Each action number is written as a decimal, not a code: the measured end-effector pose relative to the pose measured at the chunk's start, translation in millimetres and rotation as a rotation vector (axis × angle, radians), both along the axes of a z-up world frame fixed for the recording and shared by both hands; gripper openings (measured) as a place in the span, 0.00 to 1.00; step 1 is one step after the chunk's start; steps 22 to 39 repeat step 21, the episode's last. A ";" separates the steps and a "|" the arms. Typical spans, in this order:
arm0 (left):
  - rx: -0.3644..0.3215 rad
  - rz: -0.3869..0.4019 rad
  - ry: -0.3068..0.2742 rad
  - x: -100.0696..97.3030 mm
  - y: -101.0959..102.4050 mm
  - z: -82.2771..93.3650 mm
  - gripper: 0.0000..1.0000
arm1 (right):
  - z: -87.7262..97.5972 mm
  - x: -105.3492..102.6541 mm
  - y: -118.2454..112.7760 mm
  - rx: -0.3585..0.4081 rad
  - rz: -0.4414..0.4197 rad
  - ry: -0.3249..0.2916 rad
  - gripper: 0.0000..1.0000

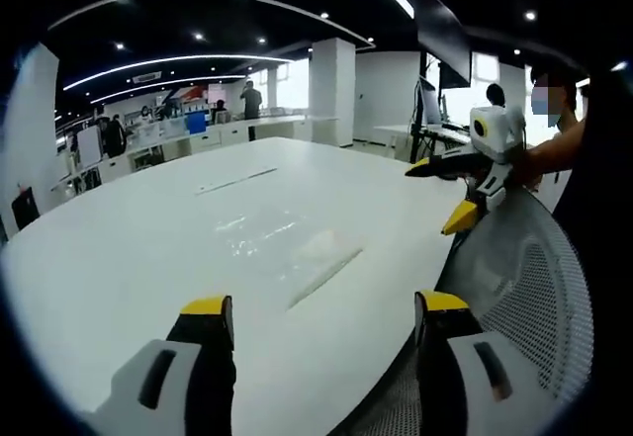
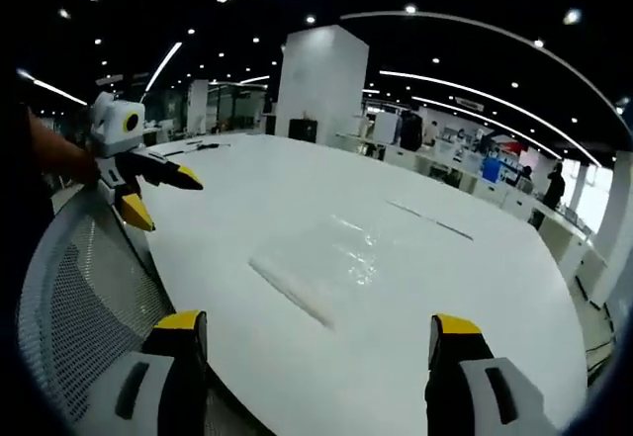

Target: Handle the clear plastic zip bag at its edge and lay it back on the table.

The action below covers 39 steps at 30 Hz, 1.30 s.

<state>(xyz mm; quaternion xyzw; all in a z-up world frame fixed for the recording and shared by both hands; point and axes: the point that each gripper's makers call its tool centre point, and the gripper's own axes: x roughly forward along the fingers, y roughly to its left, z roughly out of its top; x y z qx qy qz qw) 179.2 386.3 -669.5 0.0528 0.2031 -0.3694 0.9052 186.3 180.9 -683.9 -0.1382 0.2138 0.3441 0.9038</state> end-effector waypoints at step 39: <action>0.001 -0.004 -0.042 0.7 2.0 -3.5 0.99 | -8.6 -8.3 -9.7 0.013 -0.042 -0.026 1.00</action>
